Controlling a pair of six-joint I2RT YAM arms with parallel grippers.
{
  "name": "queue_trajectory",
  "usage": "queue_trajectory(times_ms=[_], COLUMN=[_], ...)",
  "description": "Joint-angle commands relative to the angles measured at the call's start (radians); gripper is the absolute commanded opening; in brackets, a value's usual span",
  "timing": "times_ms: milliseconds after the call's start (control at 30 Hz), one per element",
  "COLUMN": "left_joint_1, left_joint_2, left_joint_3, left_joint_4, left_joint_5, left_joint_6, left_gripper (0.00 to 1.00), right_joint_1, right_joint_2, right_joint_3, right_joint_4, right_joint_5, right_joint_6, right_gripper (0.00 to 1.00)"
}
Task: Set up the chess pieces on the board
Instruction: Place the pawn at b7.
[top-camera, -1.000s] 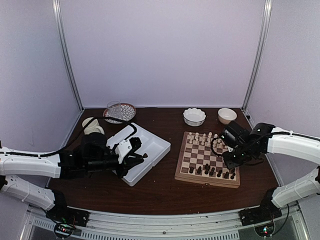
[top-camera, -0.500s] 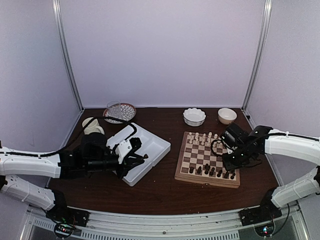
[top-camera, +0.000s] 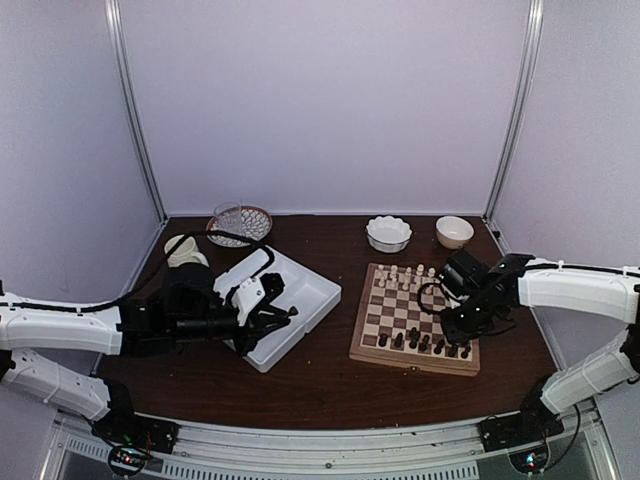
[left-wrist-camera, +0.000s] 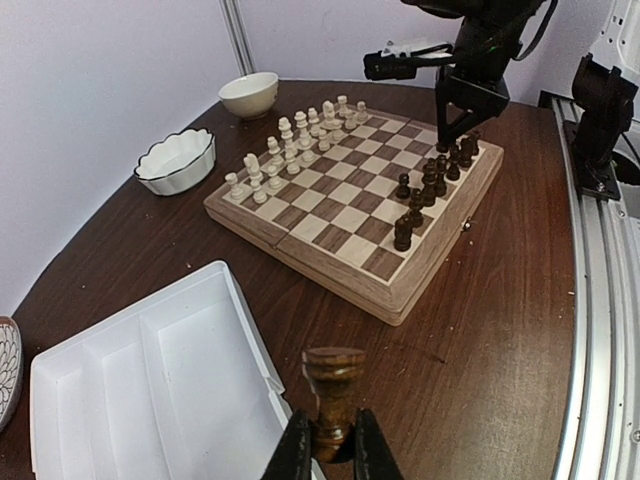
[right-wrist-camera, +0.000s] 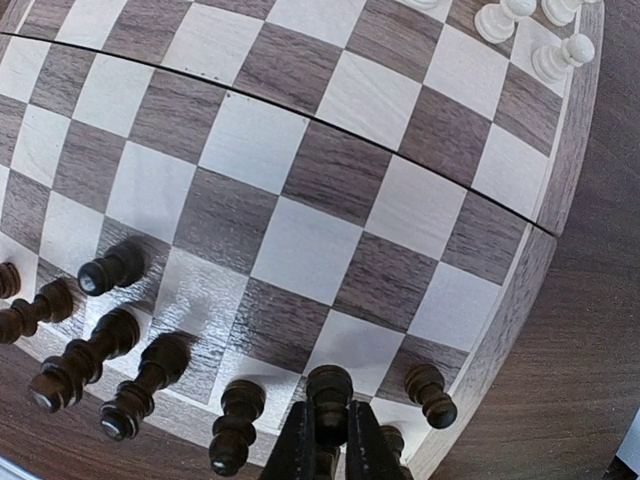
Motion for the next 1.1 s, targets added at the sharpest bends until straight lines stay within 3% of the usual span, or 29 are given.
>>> queue_trajectory(times_ms=[0, 1067], left_joint_1=[-0.004, -0.003], left_joint_2=[0.014, 0.032], left_joint_3=[0.031, 0.041], left_joint_4=[0.011, 0.002], left_joint_5=[0.018, 0.035], left_joint_6=[-0.008, -0.012], left_gripper=[0.00, 0.00], right_joint_1=[-0.012, -0.036], right_joint_2=[0.035, 0.061], right_joint_3=[0.002, 0.006], right_joint_4=[0.028, 0.022], right_joint_5=[-0.006, -0.002], right_joint_6=[-0.015, -0.027], right_gripper=[0.04, 0.15])
